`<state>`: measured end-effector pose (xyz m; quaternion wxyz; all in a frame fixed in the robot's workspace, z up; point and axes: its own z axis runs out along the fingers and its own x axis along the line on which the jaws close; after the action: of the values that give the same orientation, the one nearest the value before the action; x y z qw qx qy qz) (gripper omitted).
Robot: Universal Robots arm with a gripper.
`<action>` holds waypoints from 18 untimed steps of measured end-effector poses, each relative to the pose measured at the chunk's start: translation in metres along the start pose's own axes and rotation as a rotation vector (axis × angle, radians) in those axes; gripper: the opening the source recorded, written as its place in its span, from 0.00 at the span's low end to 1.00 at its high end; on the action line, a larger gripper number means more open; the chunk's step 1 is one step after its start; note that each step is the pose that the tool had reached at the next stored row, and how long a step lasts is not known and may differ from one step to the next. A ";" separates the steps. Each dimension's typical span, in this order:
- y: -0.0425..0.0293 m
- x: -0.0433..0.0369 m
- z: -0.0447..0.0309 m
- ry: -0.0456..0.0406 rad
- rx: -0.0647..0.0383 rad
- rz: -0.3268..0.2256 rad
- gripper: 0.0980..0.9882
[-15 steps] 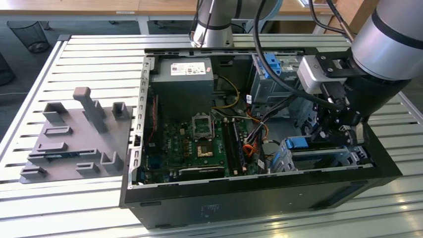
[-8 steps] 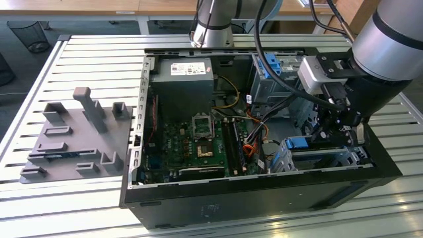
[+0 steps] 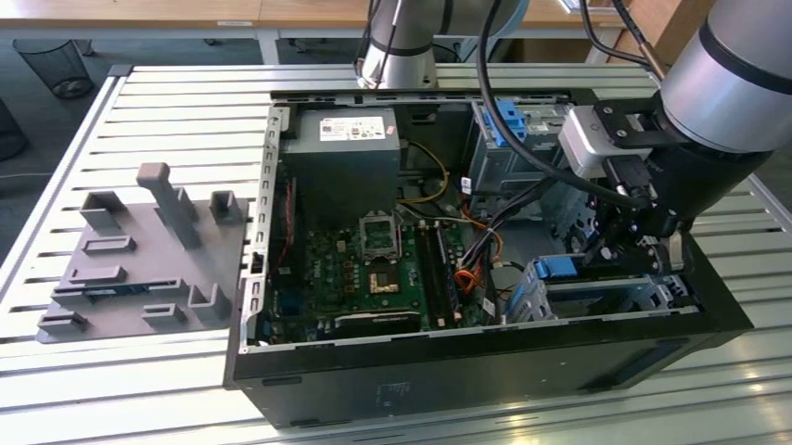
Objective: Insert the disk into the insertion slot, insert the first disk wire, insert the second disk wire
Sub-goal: 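Insert the second disk wire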
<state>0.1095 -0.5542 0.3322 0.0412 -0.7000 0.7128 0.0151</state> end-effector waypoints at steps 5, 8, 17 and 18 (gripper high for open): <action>0.0000 0.0001 0.0007 -0.0003 0.000 0.000 0.06; 0.0000 0.0001 0.0008 -0.0002 0.000 0.000 0.06; 0.0001 0.0006 0.0033 0.0000 0.000 0.000 0.06; 0.0001 0.0006 0.0034 -0.0001 0.000 0.000 0.06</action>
<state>0.1095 -0.5545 0.3288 0.0412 -0.7000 0.7128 0.0151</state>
